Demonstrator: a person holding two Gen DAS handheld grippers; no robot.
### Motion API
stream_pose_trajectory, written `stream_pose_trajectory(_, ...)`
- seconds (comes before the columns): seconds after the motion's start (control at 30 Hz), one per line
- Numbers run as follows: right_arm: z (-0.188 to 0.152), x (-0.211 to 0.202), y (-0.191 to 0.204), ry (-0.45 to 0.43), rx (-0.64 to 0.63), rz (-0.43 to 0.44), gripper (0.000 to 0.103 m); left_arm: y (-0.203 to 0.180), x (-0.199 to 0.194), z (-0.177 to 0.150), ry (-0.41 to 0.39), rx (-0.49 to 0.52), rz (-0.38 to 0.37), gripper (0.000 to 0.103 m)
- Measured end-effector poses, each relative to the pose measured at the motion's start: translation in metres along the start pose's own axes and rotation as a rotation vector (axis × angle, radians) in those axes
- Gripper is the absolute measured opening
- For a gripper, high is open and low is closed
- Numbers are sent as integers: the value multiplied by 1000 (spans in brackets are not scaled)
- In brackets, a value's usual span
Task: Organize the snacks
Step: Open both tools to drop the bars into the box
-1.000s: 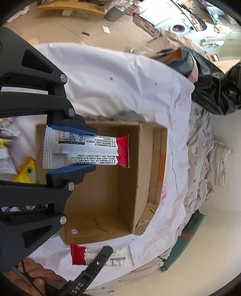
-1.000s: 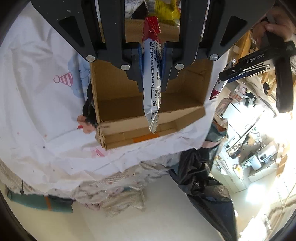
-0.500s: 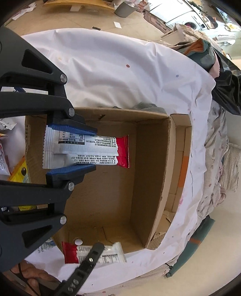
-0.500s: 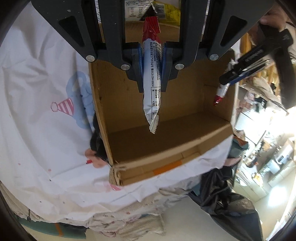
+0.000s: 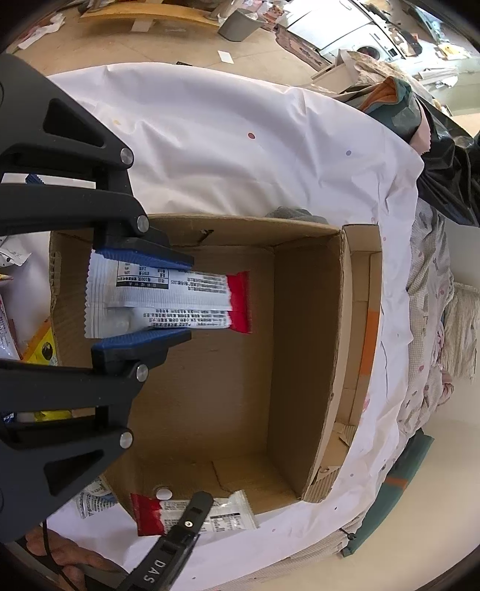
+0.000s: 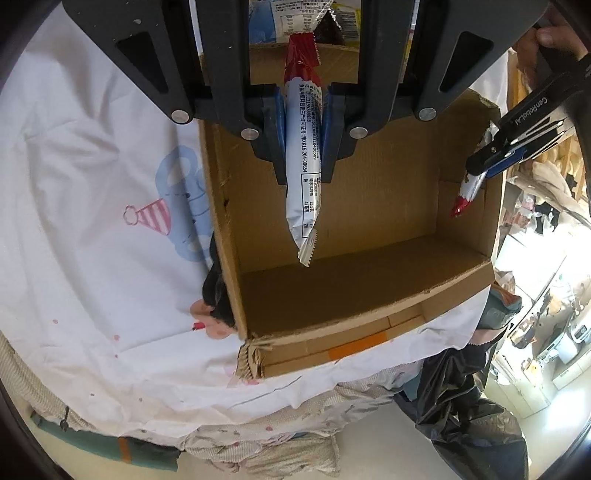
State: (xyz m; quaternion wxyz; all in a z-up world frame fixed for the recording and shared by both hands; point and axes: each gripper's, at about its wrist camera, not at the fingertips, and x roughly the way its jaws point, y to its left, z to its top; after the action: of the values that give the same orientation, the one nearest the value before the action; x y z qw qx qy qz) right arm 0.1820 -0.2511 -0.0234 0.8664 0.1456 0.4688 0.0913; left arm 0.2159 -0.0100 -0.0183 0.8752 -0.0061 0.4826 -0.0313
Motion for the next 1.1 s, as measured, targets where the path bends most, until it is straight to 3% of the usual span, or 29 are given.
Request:
stream_pose_trajectory(0.17, 4, -3, 1, -11, 7, 8, 20, -6, -5, -2, -23, 38, -2, 32)
stream_pose_trajectory(0.23, 5, -4, 1, -8, 19, 13, 20, -7, -8, -2, -36, 45, -16, 50)
stream_pose_trajectory(0.37, 7, -11, 1, -27, 36, 43, 22, -9, -21, -3, -79, 61, -26, 74)
stream_pose_trajectory(0.4, 7, -12, 1, -32, 34, 46, 24, -9, -26, -3, -96, 64, -25, 80)
stream_pose_trajectory(0.43, 7, -14, 2, -39, 32, 48, 35, -8, -30, -4, -113, 63, -26, 83)
stream_pose_trajectory(0.47, 7, -16, 2, -47, 35, 52, 57, -7, -34, -4, -124, 63, -30, 84)
stream_pose_trajectory(0.53, 8, -23, 4, -81, 46, 64, 83, -6, -40, -4, -140, 68, -44, 84)
stream_pose_trajectory(0.7, 8, -34, 12, -111, 31, 103, 90, 5, -54, -9, -175, 50, -15, 84)
stream_pose_trajectory(0.77, 7, -37, 15, -115, 21, 113, 97, 11, -57, -10, -168, 36, -3, 84)
stream_pose_trajectory(1.1, -8, -54, 13, -107, 50, 129, 101, 14, -76, -26, -182, 70, -29, 84)
